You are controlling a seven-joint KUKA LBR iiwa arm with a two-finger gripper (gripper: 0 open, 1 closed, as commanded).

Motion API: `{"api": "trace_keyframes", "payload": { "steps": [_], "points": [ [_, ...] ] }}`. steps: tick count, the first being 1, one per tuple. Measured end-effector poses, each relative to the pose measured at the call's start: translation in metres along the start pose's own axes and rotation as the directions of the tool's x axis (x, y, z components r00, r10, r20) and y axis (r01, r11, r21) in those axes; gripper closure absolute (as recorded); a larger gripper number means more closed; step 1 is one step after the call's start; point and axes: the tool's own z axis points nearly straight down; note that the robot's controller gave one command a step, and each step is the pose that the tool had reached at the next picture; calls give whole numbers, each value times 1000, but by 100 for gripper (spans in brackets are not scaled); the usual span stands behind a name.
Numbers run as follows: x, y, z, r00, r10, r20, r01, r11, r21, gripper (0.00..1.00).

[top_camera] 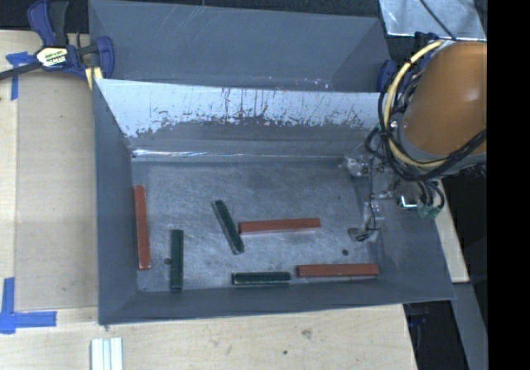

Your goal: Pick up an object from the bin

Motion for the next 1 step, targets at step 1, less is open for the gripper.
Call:
{"api": "trace_keyframes", "payload": {
  "steps": [1],
  "points": [
    [-55,67,149,998,-66,4,66,998,0,0]
  ]
}}
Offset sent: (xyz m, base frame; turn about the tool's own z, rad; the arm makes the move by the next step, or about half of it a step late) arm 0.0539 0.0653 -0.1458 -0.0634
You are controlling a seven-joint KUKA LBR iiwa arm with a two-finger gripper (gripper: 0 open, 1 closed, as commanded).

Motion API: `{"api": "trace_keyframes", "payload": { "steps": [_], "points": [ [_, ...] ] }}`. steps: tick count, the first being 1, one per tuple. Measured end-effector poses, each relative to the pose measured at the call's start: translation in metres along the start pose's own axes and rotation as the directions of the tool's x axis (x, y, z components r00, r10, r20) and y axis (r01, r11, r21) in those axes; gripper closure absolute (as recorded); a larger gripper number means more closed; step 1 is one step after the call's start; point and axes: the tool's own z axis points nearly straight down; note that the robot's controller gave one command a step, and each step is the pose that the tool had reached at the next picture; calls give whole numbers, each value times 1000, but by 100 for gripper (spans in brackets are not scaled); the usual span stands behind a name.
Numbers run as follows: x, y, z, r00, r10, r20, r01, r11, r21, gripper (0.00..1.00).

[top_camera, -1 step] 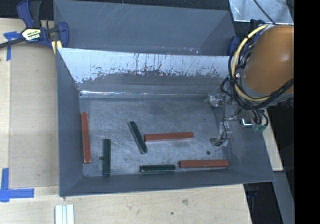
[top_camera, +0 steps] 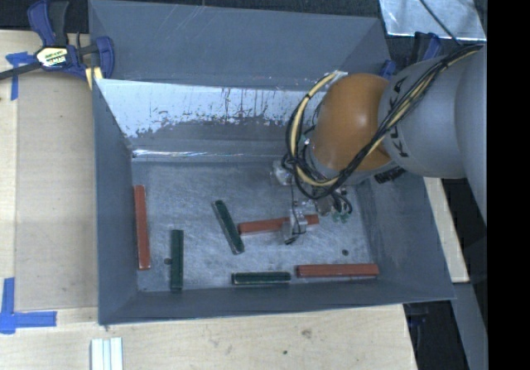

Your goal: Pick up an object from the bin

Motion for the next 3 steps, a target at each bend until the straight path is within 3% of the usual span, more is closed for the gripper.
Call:
{"api": "trace_keyframes", "payload": {
  "steps": [1,2,3],
  "points": [
    [21,34,-35,1000,-12,1,12,1000,-1,0],
    [24,53,-34,974,229,-2,-229,974,0,0],
    [31,48,-1,980,197,0,-197,980,1,0]
  ]
}}
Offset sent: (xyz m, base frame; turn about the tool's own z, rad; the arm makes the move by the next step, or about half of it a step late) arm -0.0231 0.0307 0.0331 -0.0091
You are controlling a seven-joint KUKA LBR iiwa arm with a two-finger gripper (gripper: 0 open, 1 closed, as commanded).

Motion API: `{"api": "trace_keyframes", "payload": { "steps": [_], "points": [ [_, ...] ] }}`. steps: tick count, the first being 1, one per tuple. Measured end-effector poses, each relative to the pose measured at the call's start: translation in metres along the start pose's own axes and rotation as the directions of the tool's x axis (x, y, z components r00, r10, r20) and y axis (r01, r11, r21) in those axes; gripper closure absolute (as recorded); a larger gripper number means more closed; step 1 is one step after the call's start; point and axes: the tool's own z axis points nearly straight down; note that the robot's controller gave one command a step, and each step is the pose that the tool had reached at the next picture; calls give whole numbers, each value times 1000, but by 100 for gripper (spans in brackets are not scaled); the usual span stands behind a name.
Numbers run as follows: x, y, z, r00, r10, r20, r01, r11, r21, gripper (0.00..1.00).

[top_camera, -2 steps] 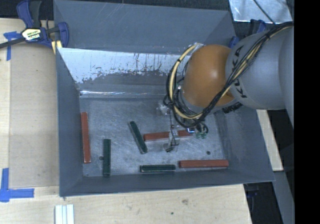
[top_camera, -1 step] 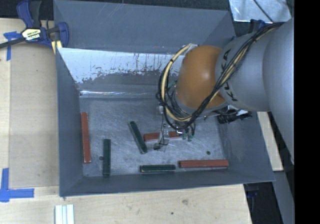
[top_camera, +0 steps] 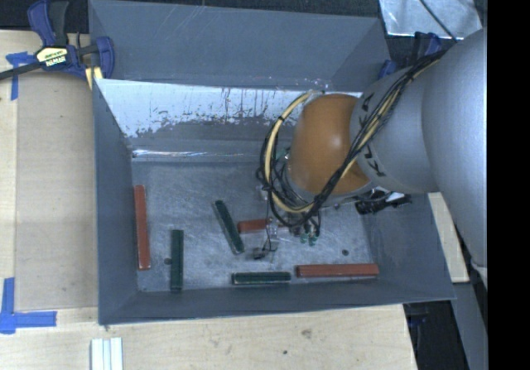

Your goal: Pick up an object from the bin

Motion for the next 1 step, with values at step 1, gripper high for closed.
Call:
{"api": "trace_keyframes", "payload": {
  "steps": [1],
  "points": [
    [-1,0,-1,1000,-1,2,1,1000,-1,0]
  ]
}}
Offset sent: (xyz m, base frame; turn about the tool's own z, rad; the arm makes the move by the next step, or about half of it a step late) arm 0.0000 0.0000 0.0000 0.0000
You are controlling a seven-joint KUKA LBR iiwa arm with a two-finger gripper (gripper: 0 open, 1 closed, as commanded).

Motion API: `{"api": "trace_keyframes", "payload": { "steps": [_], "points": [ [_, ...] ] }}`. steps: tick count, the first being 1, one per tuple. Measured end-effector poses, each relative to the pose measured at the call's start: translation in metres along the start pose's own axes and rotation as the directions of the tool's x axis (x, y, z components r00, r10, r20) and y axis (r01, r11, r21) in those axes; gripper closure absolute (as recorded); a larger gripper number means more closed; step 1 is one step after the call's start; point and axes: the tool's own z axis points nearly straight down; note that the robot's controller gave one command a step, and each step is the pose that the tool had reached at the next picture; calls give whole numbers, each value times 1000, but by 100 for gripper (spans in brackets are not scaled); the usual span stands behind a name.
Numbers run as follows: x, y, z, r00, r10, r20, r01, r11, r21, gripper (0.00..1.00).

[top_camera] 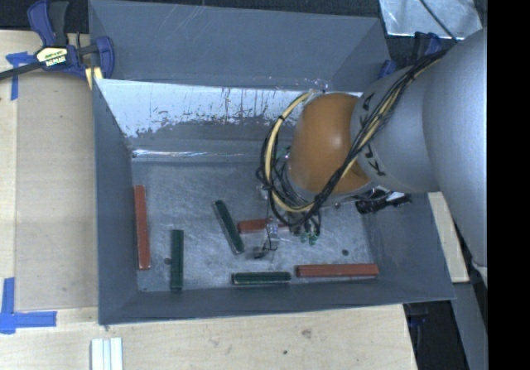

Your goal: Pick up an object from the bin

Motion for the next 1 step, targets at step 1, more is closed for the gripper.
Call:
{"api": "trace_keyframes", "payload": {
  "steps": [1],
  "points": [
    [-2,1,-2,1000,-1,7,1,1000,-2,100]
  ]
}}
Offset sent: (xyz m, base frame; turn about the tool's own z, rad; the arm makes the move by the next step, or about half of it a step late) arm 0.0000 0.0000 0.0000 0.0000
